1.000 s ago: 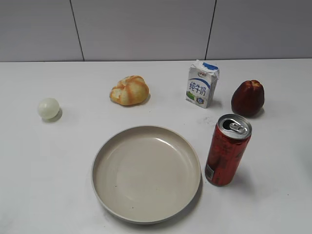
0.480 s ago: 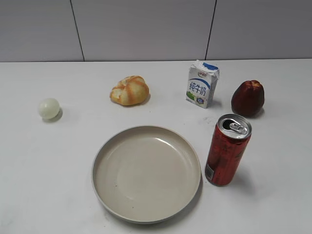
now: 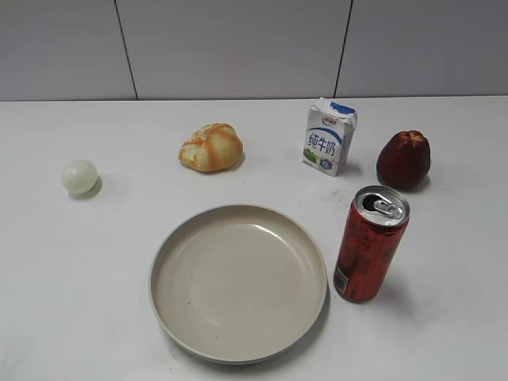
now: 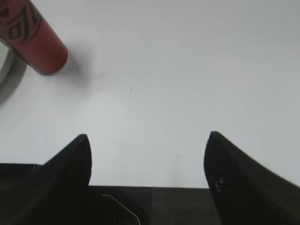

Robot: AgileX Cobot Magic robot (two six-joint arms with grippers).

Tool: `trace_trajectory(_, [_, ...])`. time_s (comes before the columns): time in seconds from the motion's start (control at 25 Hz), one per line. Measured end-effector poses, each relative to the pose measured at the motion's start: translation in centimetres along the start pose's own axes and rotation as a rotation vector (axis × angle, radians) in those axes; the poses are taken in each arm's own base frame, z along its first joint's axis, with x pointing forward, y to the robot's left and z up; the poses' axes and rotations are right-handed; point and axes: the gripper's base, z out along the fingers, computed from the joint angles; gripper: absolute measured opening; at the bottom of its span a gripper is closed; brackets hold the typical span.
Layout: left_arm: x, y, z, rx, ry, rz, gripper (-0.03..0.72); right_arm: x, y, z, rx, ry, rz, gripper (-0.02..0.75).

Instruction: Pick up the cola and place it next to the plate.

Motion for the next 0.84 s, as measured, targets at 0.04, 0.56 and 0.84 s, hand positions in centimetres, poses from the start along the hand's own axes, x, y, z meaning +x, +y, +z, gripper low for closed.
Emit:
trace_trajectory(0.04, [0.0,0.0,0.0,0.0,0.0,0.0,0.237,0.3,0.0,-0.5,-0.002,-0.039,0.0,0.594])
trace_trajectory(0.56, [0.0,0.0,0.0,0.0,0.0,0.0,0.237,3.1,-0.2,-3.8,-0.02,-0.318,-0.004,0.594])
trace_trajectory(0.84, [0.0,0.0,0.0,0.0,0.0,0.0,0.237,3.8,-0.2,-4.5,-0.024,-0.387,-0.004,0.594])
